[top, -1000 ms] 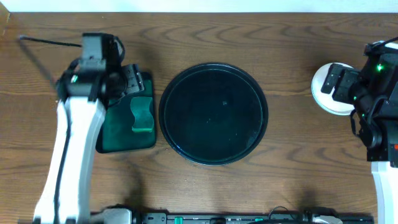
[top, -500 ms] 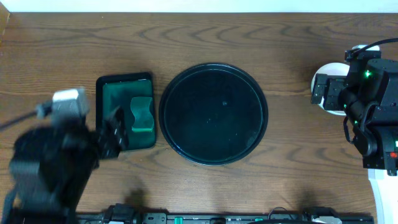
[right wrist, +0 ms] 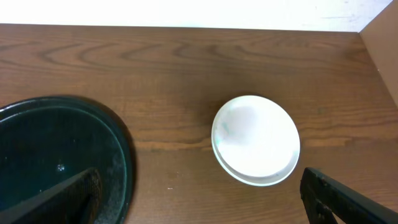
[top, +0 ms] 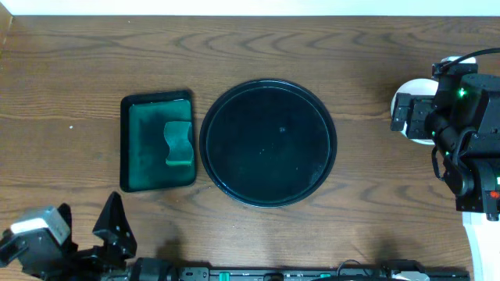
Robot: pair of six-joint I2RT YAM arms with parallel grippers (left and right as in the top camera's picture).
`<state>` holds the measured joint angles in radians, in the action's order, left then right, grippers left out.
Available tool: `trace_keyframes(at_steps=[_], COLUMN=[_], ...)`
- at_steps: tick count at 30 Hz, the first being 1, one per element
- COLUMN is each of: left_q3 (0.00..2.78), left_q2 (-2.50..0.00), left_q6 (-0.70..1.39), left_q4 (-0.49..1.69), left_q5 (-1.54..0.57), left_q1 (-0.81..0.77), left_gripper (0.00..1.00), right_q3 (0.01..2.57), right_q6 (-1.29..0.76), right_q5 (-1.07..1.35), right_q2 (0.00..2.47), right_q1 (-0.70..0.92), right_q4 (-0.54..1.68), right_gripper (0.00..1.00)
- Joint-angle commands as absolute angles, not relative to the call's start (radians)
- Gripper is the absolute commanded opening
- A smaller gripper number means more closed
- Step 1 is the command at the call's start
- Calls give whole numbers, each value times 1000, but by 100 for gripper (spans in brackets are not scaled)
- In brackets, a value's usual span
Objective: Clean dirty plates on tray and stack at the side
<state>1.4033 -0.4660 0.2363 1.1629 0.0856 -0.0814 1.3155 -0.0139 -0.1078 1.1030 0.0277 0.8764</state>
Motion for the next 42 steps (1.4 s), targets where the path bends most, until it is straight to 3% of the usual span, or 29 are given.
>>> trace_keyframes(at_steps=[1, 25, 42], left_q3=[1406, 1406, 1406], left_q2=[-468, -468, -468], left_q6=[245, 245, 245], left_q4=[1192, 1541, 1556], left_q5=[105, 102, 102], left_q1=[-84, -84, -84], left_gripper=[81, 81, 81], right_q3=[1326, 1326, 1326], right_q6=[-2, -2, -3], right_q5=[-107, -106, -106], right_q2=[1092, 1092, 1092], right_q1=[43, 43, 43], right_q4=[892, 926, 929], right_gripper=[99, 99, 99])
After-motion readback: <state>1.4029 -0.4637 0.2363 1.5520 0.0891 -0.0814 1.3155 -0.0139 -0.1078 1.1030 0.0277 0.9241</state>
